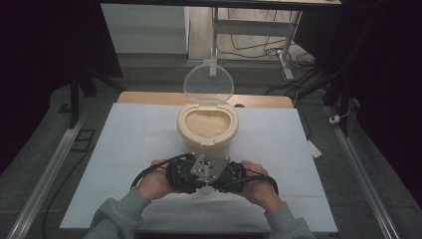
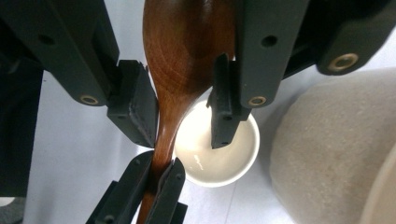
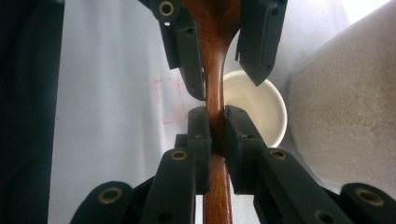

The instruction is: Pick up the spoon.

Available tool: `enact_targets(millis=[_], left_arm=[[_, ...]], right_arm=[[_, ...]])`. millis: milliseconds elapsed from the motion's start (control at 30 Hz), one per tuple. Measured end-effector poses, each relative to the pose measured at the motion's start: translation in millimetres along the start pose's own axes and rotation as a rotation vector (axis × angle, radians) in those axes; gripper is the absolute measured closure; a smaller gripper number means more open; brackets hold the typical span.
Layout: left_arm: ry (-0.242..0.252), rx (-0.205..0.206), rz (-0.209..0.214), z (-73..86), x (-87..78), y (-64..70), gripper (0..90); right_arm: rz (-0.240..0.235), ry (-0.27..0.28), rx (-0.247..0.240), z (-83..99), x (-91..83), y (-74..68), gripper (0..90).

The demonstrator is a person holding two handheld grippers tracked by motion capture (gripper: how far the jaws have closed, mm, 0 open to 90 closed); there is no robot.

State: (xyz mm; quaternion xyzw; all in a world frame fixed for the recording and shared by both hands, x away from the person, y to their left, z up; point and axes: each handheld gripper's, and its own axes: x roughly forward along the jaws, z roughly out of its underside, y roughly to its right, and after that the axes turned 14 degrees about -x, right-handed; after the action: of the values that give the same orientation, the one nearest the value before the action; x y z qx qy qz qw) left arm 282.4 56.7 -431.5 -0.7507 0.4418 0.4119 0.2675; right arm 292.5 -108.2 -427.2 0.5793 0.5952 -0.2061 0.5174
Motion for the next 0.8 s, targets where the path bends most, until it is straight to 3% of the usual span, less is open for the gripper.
enact_targets(millis=[33,100,133,300,433,467,533,767,800], left_arm=[[-0.006,0.001,0.001,0.1,1.0,0.1,61.3],[-0.036,0.03,0.002,0.0,2.4,-0.2,61.6],[-0.031,0.024,0.0,0.0,3.7,0.8,61.6],[-0.069,0.067,0.012,-1.3,5.0,-0.3,68.8],[-0.05,0.052,0.056,0.3,5.0,-3.0,72.7],[-0.003,-0.006,0.093,2.4,7.2,0.0,74.0],[-0.01,0.017,0.086,2.1,4.4,-4.2,75.0],[0.019,0.0,0.09,3.0,7.3,-4.1,79.3],[0.012,0.005,0.089,3.1,6.9,-5.6,79.7]], right_arm=[[0.025,0.001,-0.016,-0.3,-0.9,-1.0,80.6],[0.023,-0.002,-0.028,-1.1,-1.7,-1.5,80.6],[0.023,-0.002,-0.028,-1.1,-1.7,-1.5,80.6],[0.013,0.014,-0.037,-1.6,-3.2,-3.0,80.6],[0.017,0.044,-0.029,-1.1,-4.4,-4.4,80.5],[0.014,0.053,-0.032,-0.4,-4.5,-3.8,80.5],[0.017,0.065,-0.015,1.0,-4.7,-4.0,80.4],[0.027,0.081,0.014,3.5,-5.7,-2.4,79.1],[0.035,0.086,0.025,5.5,-6.5,-1.3,74.1]])
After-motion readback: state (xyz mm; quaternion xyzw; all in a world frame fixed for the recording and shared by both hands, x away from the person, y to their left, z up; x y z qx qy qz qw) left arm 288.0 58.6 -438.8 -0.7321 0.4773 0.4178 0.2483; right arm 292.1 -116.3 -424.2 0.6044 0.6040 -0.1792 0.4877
